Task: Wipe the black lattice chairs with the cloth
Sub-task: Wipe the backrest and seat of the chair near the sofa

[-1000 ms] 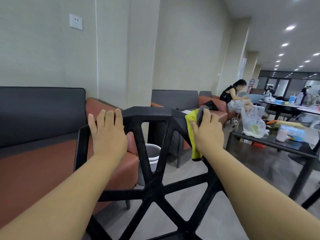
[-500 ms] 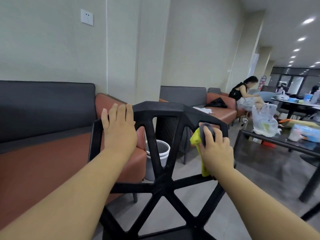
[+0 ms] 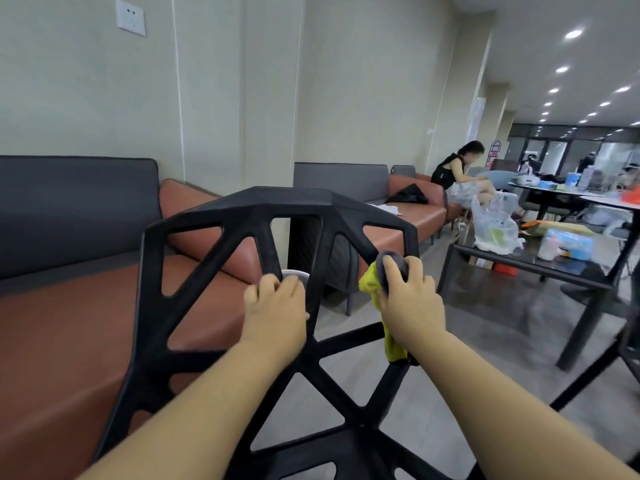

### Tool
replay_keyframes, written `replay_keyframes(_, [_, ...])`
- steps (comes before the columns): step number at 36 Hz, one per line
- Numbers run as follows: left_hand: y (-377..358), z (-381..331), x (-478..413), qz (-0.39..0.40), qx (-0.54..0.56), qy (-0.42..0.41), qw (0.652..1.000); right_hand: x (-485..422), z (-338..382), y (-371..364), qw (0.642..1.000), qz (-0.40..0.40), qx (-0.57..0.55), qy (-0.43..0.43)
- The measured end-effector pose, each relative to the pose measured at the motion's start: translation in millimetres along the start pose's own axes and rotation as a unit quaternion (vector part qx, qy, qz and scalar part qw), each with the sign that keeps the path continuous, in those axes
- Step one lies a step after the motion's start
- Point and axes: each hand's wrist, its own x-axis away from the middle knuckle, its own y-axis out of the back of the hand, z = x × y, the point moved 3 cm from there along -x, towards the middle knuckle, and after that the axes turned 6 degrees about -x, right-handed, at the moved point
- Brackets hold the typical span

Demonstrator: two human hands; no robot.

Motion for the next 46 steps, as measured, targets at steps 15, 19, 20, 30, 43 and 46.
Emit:
replay_keyframes(15, [-31,-11,-4,0.058,-0.079,0.015,0.995,-80,-5,35,0.995,-0.073,-0.048,-0.044])
replay_keyframes(19, [-32,-10,-3,0.051,-0.074,0.019,0.996,-41,-24,6,0.995,-0.060,-0.040,-0.063])
replay_keyframes(20, [-32,-10,-3,0.050,-0.076,0.019,0.996,-28,-30,-2,0.995,-0.050,-0.037,-0.073])
replay_keyframes(30, [-31,-12,8,0.046,-0.098,0.012,0.994,12,-38,-4,0.998,-0.004,0.029,-0.057])
replay_keyframes(43, [-46,-8,19,0.005,-0.089,0.011,0.996,73,-35,-47,0.993,0.005,0.114,-0.029])
replay_keyframes(46, [-51,-7,21,-0.004,-0.073,0.014,0.997,100,-33,-56,0.988,0.060,0.140,0.008])
